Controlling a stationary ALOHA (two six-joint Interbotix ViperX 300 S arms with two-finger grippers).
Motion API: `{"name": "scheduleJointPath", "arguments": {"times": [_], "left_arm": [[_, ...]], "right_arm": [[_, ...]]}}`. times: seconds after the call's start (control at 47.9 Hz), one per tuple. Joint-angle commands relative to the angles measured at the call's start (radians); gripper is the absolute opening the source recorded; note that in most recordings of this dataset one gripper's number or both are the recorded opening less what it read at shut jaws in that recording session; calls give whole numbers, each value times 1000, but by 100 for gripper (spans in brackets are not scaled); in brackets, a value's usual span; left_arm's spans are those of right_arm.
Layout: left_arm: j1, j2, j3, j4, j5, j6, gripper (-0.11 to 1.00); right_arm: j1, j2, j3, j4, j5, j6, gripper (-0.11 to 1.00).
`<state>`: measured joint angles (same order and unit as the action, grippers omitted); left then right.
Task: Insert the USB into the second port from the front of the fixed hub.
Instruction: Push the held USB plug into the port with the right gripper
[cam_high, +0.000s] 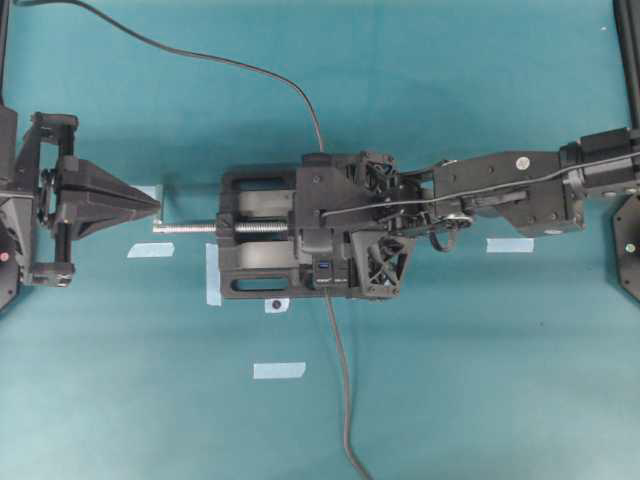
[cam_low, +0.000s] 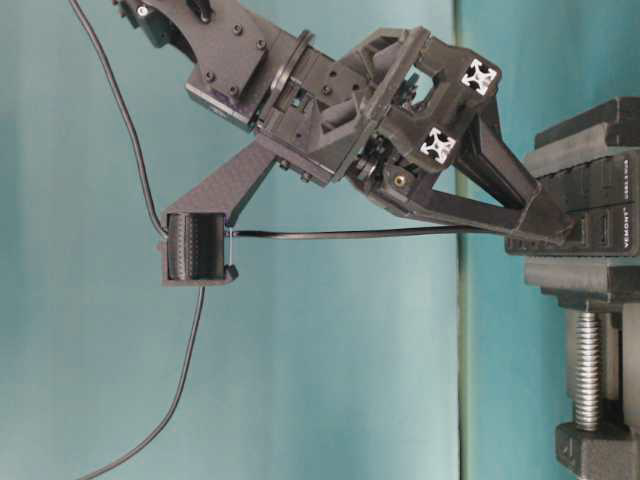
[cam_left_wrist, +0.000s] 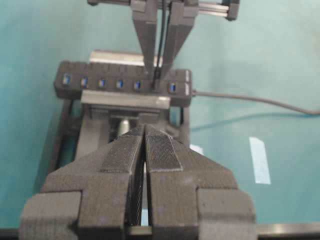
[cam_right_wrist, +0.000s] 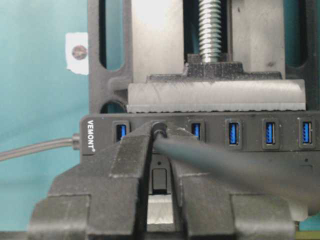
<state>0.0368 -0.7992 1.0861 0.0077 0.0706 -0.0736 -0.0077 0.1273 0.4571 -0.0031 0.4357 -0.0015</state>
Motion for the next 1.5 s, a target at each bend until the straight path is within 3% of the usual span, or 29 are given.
{"name": "scheduleJointPath", "arguments": {"times": [0.0,0.94,1.148,1.378,1.483], "left_arm": [[0,0,-14,2,-9,-2,0],[0,0,-15,3,-9,-2,0],[0,0,-14,2,-9,-2,0],[0,0,-14,2,-9,-2,0],[2,0,-14,2,-9,-2,0]], "right_arm": [[0,2,2,-2,14,-8,9],[-2,-9,-40,-3,63,-8,11],[-2,-12,-44,-2,34,-8,24],[0,-12,-46,-2,28,-5,59],[-2,-14,-46,-2,26,-3,69]]}}
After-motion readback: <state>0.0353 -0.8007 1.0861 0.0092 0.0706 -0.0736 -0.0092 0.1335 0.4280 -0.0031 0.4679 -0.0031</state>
